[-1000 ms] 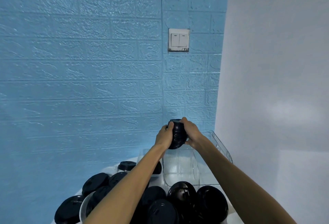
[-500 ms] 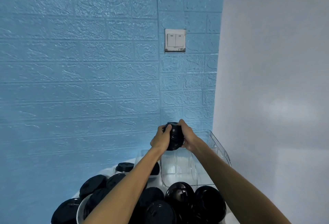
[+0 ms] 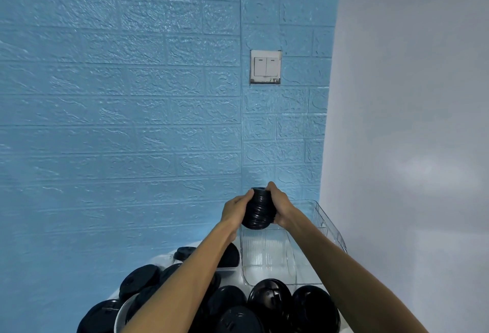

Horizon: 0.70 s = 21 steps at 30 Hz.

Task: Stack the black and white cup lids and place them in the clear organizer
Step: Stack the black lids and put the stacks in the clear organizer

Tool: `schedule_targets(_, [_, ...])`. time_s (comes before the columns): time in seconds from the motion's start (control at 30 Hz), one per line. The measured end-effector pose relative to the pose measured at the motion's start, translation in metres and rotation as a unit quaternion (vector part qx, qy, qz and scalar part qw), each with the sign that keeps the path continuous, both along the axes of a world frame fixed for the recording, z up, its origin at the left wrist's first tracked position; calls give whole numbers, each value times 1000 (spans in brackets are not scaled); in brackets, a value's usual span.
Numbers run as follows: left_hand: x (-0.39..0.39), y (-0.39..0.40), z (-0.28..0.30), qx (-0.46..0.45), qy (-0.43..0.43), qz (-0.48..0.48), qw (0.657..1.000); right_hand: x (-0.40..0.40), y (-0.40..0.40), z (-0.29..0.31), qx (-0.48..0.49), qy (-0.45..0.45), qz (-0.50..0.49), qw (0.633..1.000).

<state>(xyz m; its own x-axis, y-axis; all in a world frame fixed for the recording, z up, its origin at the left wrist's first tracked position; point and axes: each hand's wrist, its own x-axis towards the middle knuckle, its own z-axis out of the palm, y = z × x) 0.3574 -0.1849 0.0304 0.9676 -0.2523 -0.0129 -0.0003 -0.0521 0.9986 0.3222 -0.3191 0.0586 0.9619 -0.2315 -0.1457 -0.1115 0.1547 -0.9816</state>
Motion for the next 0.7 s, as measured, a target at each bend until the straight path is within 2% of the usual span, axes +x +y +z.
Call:
schedule_targets(0.37, [-1, -1, 0, 1, -29, -4, 1000, 11, -5, 0, -36, -30, -13, 999])
schedule_targets(0.7, [5, 4, -12, 37, -67, 15, 997, 12, 3, -18, 34, -13, -13, 999])
